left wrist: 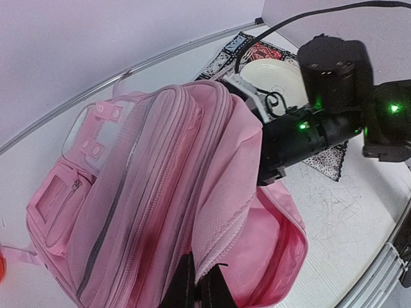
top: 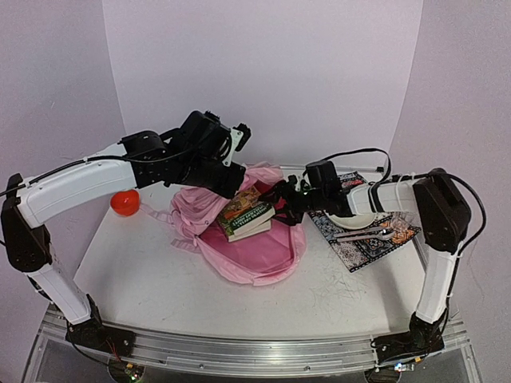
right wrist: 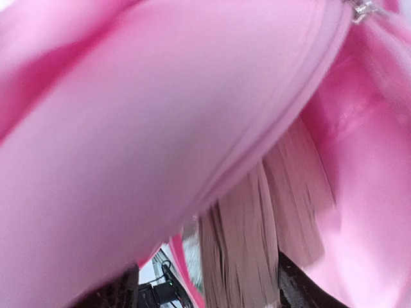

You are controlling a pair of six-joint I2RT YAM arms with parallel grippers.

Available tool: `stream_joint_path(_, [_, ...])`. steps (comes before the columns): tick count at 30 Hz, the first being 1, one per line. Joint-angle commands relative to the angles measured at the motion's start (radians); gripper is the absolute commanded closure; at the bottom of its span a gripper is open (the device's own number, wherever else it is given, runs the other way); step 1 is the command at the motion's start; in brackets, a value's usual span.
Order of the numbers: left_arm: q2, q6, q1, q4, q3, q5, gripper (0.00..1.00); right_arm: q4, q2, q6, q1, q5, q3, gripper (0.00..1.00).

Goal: Pack the student bag
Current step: Place the book in the largest pocket of the bag, then place the largest pocket of the bag in the student bag.

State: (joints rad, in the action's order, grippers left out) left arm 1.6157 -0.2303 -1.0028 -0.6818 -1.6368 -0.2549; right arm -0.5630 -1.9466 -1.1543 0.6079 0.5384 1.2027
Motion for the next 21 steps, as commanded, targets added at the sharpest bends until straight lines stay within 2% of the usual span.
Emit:
stream_joint_path(1, [-0.071,-0.025,-0.001,0.102,-0.001,-0.035,1.00,0.124,0.180,0.139,0.007,-0.021,-0.033,0.27])
stream_joint_path(8, [-0.060,-0.018,-0.001,0.109,0.054,0.000,1.00,0.365,0.355,0.325,0.007,-0.167,-0.114,0.25])
stream_joint_path(13, [-0.056,-0.032,0.000,0.113,0.140,0.099,0.93,0.412,0.437,0.435,0.007,-0.245,-0.196,0.23])
stream_joint_path(18, [-0.077,-0.064,-0.001,0.111,0.221,0.150,0.71,0.435,0.516,0.524,0.007,-0.307,-0.244,0.23])
stream_joint_path(21, [-0.109,-0.079,0.009,0.110,0.255,0.151,0.53,0.453,0.545,0.550,0.008,-0.320,-0.267,0.23])
